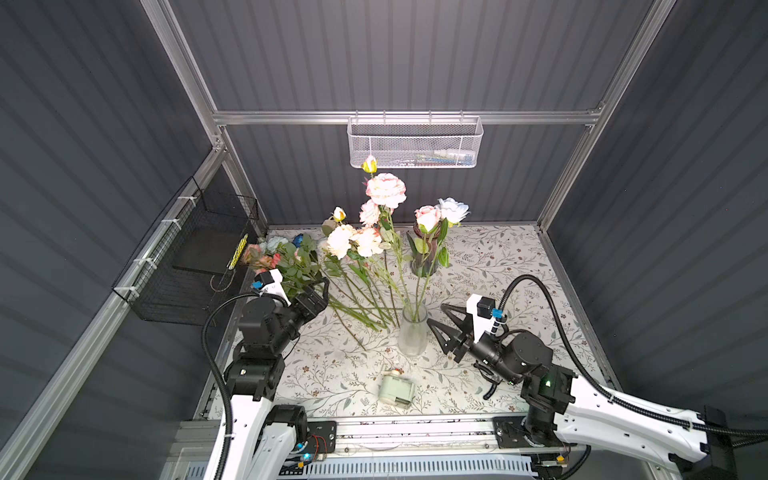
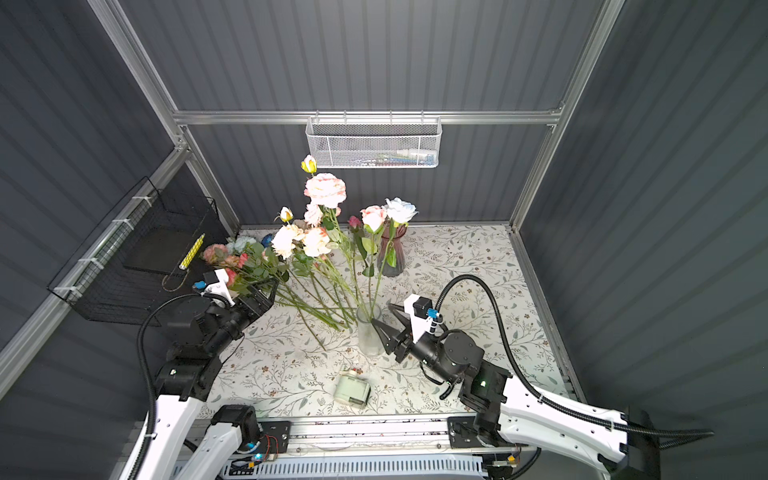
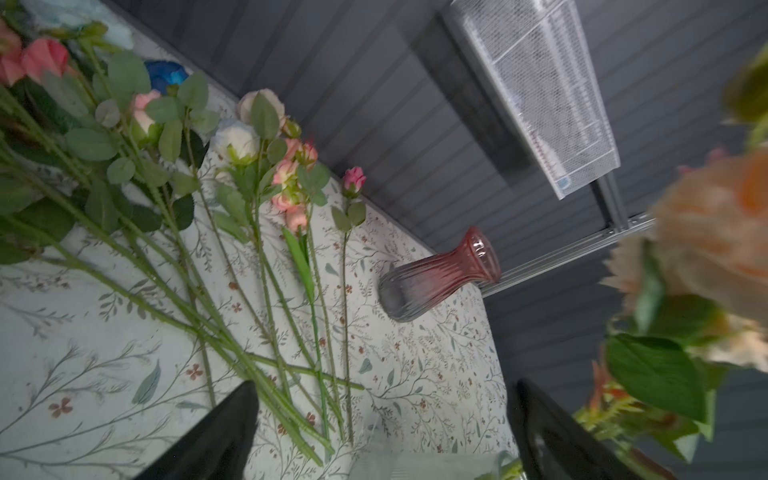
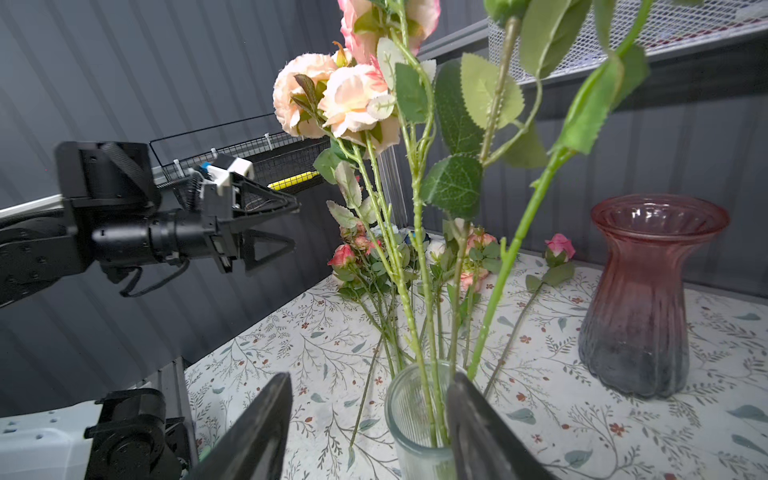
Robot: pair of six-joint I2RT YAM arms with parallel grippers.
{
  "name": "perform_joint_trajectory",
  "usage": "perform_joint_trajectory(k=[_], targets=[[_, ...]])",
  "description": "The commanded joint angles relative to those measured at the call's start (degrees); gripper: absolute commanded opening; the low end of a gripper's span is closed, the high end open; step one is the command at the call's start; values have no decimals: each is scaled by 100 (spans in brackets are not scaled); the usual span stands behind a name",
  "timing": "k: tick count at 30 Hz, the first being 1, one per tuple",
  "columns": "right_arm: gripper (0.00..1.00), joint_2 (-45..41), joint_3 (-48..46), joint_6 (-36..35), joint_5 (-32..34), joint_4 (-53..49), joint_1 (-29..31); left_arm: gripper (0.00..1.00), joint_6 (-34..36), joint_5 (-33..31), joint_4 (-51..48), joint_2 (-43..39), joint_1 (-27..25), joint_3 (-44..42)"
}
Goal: Arrange the flowers into the vase
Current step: 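Withdraw right gripper from the vase while left gripper returns to the bunch, then grasp a cream rose stem in the bunch with the left gripper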
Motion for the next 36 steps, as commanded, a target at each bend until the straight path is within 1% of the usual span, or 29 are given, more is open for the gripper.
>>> perform_joint_trajectory(k=[1, 2, 6, 12, 16, 18, 20, 22, 24, 25, 29, 33, 35, 36], targets=[[61, -180, -84, 195, 115, -180, 51, 81, 43, 74, -39, 766, 19, -223], [61, -203, -98, 201, 126, -217, 58, 76, 16, 96, 133, 1017, 18, -312], [61, -250, -128, 232, 125, -285, 60, 64, -2, 51, 927, 1924, 15, -527], [60, -370, -172, 250, 136, -375, 69, 48, -54, -104, 1931, 3500, 15, -309], [60, -452, -219, 256, 184, -437, 75, 44, -201, -138, 2480, 4438, -47, 45], [61, -481, -229, 267, 199, -472, 76, 44, -197, -259, 2540, 4823, -134, 323], [60, -508, -226, 287, 193, -511, 69, 41, -167, -356, 2532, 5201, -208, 660], [60, -541, -223, 297, 211, -591, 77, 36, -154, -426, 2545, 5539, -259, 966], [60, -594, -244, 312, 228, -646, 72, 34, -117, -479, 2556, 5796, -303, 1228], [60, -631, -250, 320, 251, -671, 75, 32, -77, -518, 2517, 5933, -345, 1364], [60, -776, -303, 327, 333, -751, 78, 27, 119, -613, 2258, 6489, -522, 1879], [60, -828, -312, 322, 365, -805, 78, 23, 119, -799, 2027, 6841, -547, 2105], [60, -854, -312, 320, 359, -828, 78, 23, 85, -992, 1903, 6853, -560, 2107], [60, -861, -304, 320, 360, -832, 78, 25, 91, -1081, 1873, 6844, -569, 2098]])
